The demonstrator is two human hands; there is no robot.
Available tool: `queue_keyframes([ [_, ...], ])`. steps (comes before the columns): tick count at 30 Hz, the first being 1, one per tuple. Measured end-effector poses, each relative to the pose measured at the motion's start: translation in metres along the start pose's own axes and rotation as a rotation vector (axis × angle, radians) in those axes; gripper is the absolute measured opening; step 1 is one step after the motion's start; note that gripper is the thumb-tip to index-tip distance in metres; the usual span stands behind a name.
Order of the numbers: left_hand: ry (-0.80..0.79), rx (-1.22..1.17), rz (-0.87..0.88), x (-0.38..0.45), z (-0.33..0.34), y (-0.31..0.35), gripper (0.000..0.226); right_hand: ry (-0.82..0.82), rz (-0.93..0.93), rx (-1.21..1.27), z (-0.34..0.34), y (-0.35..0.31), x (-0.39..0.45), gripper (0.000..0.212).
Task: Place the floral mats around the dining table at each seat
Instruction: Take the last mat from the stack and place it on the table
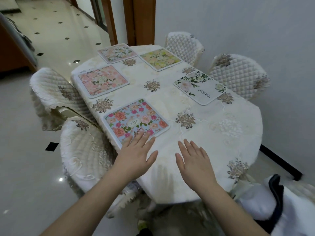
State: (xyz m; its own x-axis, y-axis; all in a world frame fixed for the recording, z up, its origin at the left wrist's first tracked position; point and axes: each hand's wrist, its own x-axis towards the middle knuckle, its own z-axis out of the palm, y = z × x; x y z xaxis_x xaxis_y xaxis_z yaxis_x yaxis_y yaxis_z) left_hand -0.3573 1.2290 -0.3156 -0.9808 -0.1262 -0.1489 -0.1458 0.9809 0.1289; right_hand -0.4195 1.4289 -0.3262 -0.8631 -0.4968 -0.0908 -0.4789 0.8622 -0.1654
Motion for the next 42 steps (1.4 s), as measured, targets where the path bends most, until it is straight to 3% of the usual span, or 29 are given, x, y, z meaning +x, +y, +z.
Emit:
queue_keyframes([
  [8, -0.023, -0.021, -0.119, -0.067, 0.005, 0.031, 0.090, -0.062, -0.062, 0.051, 0.005, 0.012, -0.058, 0.086],
  [15, 0.068, -0.012, -0.222, -0.147, -0.015, 0.028, 0.081, -0.121, -0.229, 0.033, 0.003, -0.028, -0.077, 0.087],
  [19, 0.057, 0.032, -0.358, -0.191, -0.014, -0.007, 0.090, -0.116, -0.380, 0.010, -0.002, -0.079, -0.087, 0.085],
  [24, 0.163, 0.047, -0.483, -0.270, -0.008, -0.054, 0.063, -0.085, -0.603, -0.004, 0.005, -0.168, -0.108, 0.077],
  [31, 0.164, 0.041, -0.686, -0.402, 0.005, -0.143, 0.059, 0.003, -0.822, -0.002, 0.034, -0.320, -0.154, 0.058],
  [36, 0.158, -0.045, -0.798, -0.479, 0.011, -0.191, 0.079, 0.018, -0.914, -0.037, 0.049, -0.394, -0.182, 0.055],
  [42, 0.149, -0.127, -0.896, -0.508, 0.037, -0.230, 0.091, -0.086, -0.955, -0.067, 0.063, -0.431, -0.185, 0.072],
])
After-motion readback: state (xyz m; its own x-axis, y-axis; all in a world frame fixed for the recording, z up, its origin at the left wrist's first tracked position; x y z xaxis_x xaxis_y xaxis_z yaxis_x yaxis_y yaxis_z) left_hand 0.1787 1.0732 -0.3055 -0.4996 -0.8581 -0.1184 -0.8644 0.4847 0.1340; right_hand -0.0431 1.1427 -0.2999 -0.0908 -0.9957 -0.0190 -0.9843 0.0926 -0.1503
